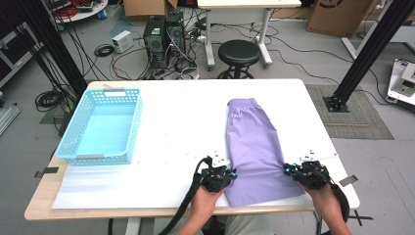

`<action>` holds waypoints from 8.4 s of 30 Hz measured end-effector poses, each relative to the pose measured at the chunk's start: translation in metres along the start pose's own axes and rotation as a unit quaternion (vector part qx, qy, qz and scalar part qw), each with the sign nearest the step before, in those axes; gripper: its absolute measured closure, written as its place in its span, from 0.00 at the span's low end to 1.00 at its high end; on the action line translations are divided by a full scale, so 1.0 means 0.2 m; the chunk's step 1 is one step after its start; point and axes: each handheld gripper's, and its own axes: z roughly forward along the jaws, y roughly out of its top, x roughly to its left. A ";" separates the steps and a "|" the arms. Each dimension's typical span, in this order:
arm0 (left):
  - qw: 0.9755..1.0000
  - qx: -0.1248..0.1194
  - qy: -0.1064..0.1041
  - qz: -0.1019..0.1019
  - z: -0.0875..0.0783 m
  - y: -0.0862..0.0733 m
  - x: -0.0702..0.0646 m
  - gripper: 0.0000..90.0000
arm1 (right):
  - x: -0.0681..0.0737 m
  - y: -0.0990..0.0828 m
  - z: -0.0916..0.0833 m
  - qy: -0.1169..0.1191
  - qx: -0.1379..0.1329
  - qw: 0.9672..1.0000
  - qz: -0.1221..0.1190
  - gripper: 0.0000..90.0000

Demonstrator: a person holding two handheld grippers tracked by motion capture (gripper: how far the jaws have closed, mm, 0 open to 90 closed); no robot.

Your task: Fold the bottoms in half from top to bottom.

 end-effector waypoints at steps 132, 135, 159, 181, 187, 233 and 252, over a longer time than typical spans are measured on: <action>0.997 -0.063 0.038 0.008 -0.37 -0.31 0.01 0.71 | 0.21 -0.13 -0.09 0.019 -0.001 1.000 -0.008 0.86; 0.997 -0.073 0.038 -0.005 -0.32 -0.18 0.11 0.61 | 0.17 -0.07 -0.08 0.006 -0.023 1.000 0.010 0.76; 0.999 0.023 0.021 0.045 -0.06 -0.01 0.25 0.97 | 0.03 0.06 0.16 -0.011 -0.010 0.999 0.028 0.99; 1.000 -0.009 0.022 0.016 -0.19 -0.03 0.25 0.63 | 0.14 0.01 0.07 0.005 -0.025 0.999 0.021 0.71; 1.000 0.007 0.010 -0.017 -0.05 0.08 0.33 0.60 | 0.08 0.12 0.21 -0.007 -0.013 0.999 0.038 0.73; 1.000 -0.004 -0.012 -0.028 0.33 0.37 0.57 0.94 | -0.20 0.54 0.58 0.087 0.000 0.995 0.039 0.93; 0.997 -0.057 -0.001 0.049 0.18 0.47 0.66 0.94 | -0.10 0.66 0.54 0.072 -0.084 0.994 0.010 0.94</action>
